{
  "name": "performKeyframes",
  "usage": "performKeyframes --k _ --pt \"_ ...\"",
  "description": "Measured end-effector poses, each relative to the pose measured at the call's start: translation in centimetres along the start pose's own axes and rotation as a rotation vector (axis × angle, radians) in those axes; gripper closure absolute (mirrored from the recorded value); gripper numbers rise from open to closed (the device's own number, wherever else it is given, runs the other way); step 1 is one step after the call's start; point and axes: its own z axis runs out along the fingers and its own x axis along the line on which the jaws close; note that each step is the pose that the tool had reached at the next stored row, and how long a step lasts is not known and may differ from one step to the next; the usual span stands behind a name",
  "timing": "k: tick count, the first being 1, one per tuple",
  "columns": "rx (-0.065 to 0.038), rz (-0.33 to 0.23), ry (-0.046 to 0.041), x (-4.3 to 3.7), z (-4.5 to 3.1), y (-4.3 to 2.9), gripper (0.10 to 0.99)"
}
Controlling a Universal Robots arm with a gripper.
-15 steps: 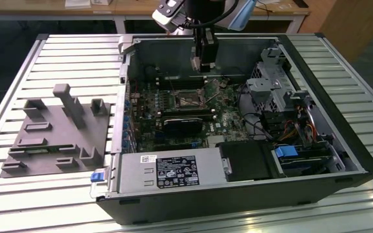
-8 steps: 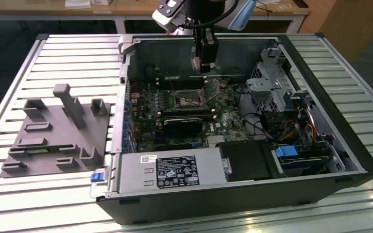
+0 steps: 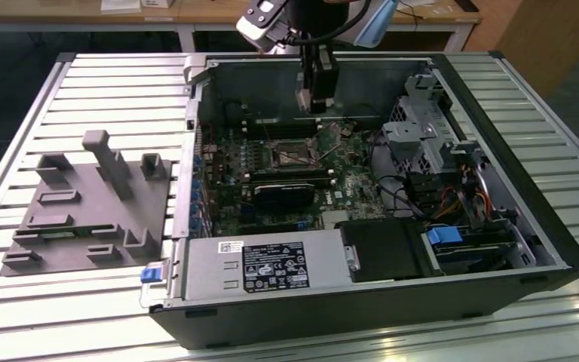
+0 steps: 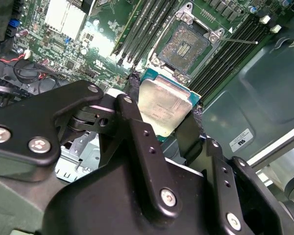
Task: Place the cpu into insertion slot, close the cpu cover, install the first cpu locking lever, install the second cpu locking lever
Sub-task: 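Place the cpu into insertion slot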
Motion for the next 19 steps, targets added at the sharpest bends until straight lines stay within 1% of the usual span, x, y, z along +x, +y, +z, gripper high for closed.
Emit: performKeyframes --k 7,8,19 --pt "0.0 0.001 -0.0004 0.0 0.8 -0.08 0.545" --pt "0.0 0.002 -0.0004 0.0 1.5 -0.14 0.545" --pt "0.0 0.002 -0.0009 0.03 1.56 -0.15 0.545"
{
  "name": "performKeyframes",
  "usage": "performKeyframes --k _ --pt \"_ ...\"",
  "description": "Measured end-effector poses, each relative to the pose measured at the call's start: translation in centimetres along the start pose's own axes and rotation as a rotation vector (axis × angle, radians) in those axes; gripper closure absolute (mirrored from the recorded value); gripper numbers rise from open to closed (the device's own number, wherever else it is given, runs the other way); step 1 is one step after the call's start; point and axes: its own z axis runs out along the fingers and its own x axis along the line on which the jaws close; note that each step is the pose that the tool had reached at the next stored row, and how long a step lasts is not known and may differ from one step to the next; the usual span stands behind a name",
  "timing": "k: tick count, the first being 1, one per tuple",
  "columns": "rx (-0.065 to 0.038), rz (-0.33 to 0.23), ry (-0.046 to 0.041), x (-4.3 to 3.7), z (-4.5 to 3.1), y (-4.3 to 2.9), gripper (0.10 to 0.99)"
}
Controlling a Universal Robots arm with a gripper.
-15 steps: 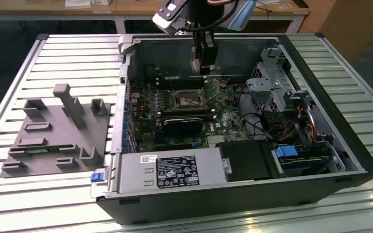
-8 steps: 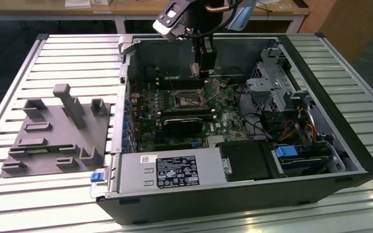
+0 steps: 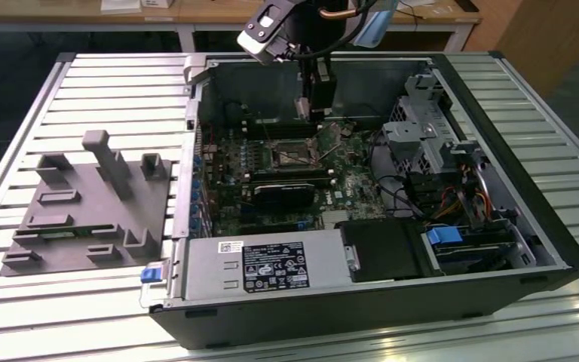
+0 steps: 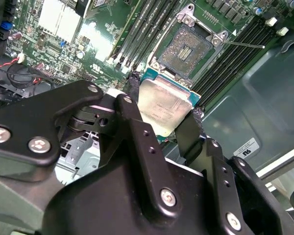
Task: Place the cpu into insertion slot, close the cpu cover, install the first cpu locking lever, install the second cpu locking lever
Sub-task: 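Place the cpu into insertion slot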
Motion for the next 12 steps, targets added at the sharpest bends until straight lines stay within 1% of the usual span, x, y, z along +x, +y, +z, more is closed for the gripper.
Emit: performKeyframes --k 5,12 --pt "0.0 0.0 -0.0002 0.05 0.15 -0.12 0.545" --pt "0.0 0.0 0.0 0.22 0.88 -0.26 0.545"
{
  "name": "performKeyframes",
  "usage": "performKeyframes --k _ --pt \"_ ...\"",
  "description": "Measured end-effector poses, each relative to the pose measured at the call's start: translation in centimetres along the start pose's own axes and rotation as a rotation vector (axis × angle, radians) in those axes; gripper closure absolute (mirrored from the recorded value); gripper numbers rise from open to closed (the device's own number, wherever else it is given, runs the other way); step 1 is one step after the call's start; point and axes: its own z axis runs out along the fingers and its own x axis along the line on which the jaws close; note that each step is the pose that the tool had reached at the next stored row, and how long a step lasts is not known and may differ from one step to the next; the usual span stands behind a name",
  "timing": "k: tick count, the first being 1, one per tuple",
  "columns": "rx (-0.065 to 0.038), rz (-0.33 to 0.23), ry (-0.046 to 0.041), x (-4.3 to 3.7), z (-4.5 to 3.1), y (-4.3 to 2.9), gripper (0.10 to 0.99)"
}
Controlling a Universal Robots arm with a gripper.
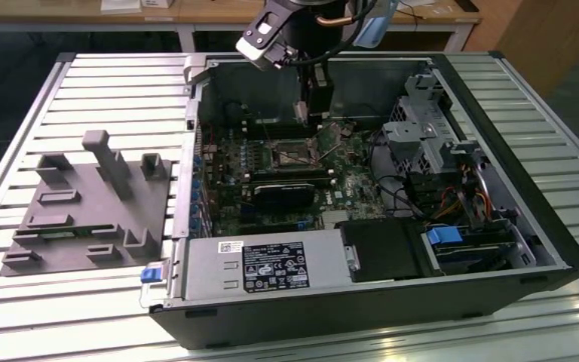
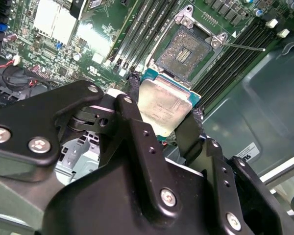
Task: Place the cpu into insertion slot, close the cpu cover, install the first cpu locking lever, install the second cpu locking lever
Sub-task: 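Place the cpu into insertion slot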
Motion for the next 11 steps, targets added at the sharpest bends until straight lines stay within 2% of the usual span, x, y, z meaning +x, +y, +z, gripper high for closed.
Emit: performKeyframes --k 11 --pt "0.0 0.0 -0.0001 0.69 0.95 -0.26 0.545"
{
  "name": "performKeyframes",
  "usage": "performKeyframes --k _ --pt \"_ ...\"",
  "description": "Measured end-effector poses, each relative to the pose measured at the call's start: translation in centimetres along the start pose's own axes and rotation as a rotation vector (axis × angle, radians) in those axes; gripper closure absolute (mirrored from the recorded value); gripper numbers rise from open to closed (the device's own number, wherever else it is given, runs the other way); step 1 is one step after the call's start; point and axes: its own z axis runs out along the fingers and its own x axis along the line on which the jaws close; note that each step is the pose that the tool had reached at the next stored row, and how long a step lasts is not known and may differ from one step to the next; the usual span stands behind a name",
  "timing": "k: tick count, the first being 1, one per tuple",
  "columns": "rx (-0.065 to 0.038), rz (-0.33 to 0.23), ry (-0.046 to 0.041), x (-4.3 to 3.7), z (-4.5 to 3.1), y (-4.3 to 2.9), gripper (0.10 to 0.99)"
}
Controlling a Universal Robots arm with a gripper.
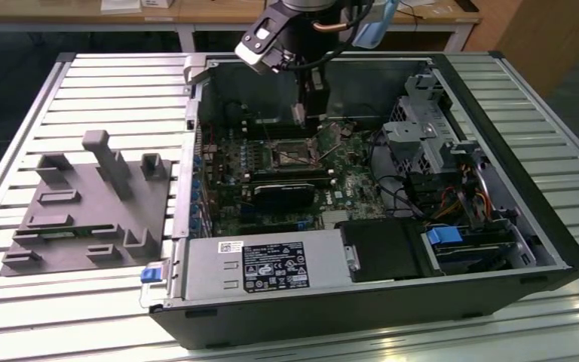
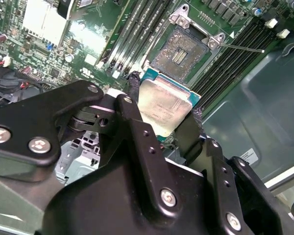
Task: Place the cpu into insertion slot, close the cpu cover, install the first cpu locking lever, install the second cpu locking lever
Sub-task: 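Place the cpu into insertion slot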
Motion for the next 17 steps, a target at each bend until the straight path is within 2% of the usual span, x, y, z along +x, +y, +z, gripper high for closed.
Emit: performKeyframes --k 10,17 --pt "0.0 -0.003 0.0002 0.26 0.99 -0.38 0.545" --pt "0.0 -0.008 0.0008 0.45 1.98 -0.78 0.545"
